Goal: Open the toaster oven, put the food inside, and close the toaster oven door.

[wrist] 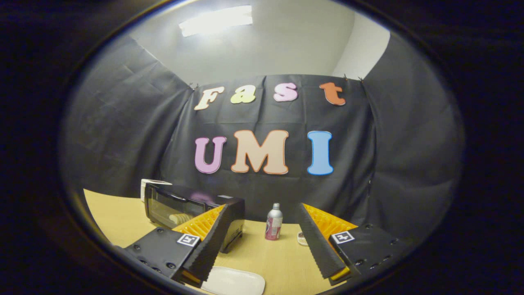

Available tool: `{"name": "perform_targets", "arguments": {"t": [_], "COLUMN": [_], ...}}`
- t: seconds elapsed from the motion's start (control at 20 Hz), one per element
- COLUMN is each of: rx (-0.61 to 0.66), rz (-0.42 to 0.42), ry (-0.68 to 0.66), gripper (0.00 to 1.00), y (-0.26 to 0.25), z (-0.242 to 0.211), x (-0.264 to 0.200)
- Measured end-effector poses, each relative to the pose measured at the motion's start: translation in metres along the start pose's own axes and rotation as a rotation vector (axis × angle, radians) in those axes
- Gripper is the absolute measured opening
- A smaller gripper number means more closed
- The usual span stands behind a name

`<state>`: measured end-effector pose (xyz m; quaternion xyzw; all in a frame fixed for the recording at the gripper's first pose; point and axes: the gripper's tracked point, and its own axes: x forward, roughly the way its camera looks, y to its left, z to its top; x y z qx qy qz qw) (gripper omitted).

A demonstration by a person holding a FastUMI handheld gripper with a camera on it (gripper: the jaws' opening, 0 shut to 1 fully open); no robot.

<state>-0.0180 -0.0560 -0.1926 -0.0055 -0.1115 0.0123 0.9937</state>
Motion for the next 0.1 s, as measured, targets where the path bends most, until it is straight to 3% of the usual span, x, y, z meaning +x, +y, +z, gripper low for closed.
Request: {"name": "perform_targets", "arguments": {"t": [0.1], "rx": [0.029], "rz": [-0.018], "ry": [0.001], "gripper": [0.99], "y": [-0.019], "z": [-0.006], "x": [0.012]}}
